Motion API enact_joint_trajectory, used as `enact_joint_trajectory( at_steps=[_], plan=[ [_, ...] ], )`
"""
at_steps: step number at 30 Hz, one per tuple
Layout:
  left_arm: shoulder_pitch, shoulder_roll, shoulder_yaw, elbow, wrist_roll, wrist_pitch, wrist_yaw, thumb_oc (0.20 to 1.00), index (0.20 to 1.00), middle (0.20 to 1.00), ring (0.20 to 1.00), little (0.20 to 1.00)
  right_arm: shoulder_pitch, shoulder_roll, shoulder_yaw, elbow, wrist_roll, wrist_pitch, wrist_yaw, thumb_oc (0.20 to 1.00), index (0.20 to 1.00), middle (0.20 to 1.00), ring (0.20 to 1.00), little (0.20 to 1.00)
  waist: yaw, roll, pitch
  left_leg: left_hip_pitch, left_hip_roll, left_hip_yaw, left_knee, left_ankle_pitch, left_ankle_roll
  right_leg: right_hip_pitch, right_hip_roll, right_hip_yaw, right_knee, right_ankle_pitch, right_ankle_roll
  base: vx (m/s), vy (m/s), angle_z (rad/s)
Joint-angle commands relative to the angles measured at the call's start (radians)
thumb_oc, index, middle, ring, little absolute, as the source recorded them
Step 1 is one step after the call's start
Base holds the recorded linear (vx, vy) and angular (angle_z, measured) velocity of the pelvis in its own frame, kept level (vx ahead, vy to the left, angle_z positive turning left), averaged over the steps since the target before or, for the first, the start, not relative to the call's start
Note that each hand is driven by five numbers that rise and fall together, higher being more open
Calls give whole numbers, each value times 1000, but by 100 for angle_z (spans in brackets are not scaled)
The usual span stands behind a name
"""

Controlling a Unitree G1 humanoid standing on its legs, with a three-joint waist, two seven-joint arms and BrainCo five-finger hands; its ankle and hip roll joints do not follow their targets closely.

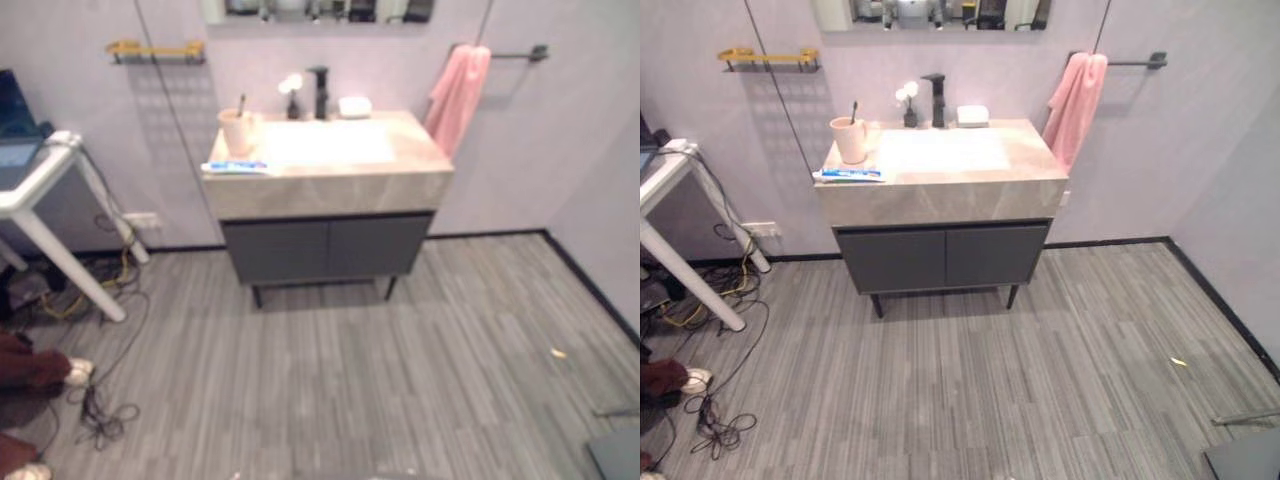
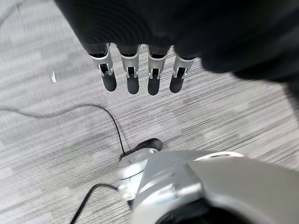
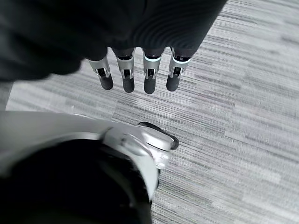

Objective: Put brush and paste in cup on sink, flatten towel.

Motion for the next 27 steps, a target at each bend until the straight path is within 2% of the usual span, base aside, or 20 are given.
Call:
enact_joint_trajectory(
  at_steps=[1,17,23,27],
  plan=[
    [-71,-27,-8,4,-2,-36,-12,1000,1000,1000,1000,1000,-72,8,36,41,0,-23,4,1000,1000,1000,1000,1000,-27,-15,20,108,-62,33,-85,-46,21,148,45,10,-239,120,68,0,0,0],
    [-80,-54,-35,6,-6,-30,-27,1000,1000,1000,1000,1000,-101,-8,38,54,-17,-14,3,1000,1000,1000,1000,1000,-17,7,23,96,-65,11,-85,-37,20,139,36,-16,-239,120,69,-11,0,4],
    [-90,-61,-45,3,-14,-27,-34,1000,1000,1000,1000,1000,-98,-13,34,53,-21,-8,4,1000,1000,1000,1000,1000,-8,11,25,90,-68,-5,-85,-34,22,139,30,-34,-239,118,70,-9,6,11],
    [-116,-64,-91,-20,19,-31,-38,1000,1000,1000,1000,1000,-94,-22,20,60,2,1,12,1000,1000,1000,1000,1000,12,13,30,81,-72,-37,-85,-30,28,136,24,-63,-239,116,73,-18,9,12]
  ],
)
